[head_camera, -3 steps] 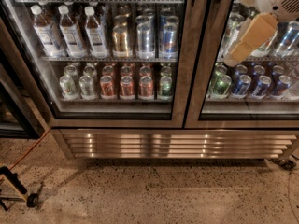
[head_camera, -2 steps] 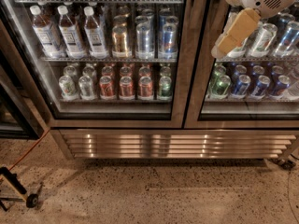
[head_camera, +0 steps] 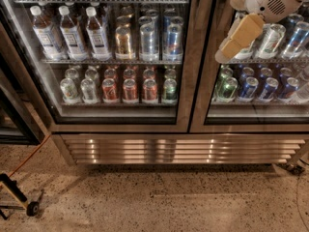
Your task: Open left fridge door
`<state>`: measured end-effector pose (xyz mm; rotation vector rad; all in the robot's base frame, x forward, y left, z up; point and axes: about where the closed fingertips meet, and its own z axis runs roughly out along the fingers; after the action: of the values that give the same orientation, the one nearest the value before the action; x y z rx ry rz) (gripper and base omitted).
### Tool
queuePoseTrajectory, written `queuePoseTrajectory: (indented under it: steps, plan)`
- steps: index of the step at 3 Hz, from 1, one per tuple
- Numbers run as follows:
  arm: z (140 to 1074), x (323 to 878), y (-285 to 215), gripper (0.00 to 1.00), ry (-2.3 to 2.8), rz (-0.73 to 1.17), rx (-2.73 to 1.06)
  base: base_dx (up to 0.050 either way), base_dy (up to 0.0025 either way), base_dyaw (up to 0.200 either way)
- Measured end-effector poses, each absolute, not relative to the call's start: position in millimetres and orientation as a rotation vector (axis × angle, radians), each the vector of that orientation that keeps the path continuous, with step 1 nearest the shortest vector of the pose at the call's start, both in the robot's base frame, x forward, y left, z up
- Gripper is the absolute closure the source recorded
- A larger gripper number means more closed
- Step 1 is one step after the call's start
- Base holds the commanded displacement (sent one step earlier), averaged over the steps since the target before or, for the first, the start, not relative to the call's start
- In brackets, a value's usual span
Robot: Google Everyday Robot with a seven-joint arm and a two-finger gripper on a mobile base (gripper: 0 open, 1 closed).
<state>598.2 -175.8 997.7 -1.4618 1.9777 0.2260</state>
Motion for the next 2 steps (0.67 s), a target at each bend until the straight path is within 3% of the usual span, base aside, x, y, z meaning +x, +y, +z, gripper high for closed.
queuePoseTrajectory:
  steps: [2]
  plan:
    - [993.2,637.6,-147.2,0.0,1.93,0.33,-1.396,0.0,0.0,0.0]
